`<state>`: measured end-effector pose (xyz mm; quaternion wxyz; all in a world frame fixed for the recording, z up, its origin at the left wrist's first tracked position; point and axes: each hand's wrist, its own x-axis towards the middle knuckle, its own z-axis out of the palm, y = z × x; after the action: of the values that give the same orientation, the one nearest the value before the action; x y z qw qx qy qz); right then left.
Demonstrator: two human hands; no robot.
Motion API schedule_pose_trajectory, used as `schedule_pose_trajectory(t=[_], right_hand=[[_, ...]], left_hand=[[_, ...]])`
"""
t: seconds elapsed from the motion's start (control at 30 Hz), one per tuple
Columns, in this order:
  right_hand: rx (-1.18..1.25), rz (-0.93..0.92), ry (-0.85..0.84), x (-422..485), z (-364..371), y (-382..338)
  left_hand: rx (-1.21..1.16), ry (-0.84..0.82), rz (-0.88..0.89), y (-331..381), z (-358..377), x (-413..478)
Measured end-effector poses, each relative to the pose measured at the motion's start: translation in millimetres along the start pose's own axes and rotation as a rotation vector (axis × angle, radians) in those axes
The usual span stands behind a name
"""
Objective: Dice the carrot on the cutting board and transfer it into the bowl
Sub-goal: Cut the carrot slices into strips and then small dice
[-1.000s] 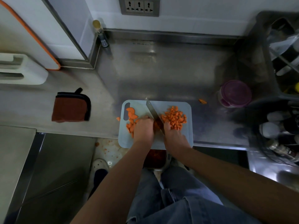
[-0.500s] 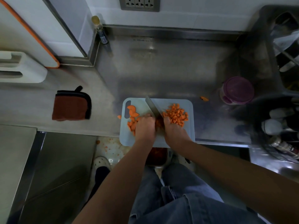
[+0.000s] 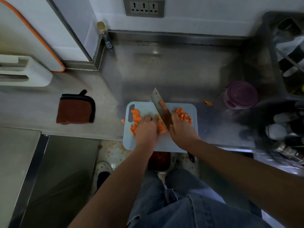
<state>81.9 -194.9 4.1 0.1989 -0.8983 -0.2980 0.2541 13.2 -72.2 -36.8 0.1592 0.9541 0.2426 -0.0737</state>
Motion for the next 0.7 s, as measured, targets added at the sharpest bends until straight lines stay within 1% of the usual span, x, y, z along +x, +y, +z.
schedule_pose_trajectory(t=[0.1, 0.3, 0.43, 0.7], right_hand=[[-0.008, 0.002, -0.024, -4, 3, -2], [-0.027, 0.038, -0.119, -7, 13, -4], [-0.06, 0.03, -0.121, -9, 18, -6], [-0.086, 0.026, -0.126, -6, 25, -7]], left_hand=[[0.039, 0.001, -0.034, -1, -1, -3], [-0.013, 0.002, -0.093, 0, 4, -3], [-0.054, 0.014, -0.103, -2, 9, -3], [-0.001, -0.008, -0.074, -2, 8, 0]])
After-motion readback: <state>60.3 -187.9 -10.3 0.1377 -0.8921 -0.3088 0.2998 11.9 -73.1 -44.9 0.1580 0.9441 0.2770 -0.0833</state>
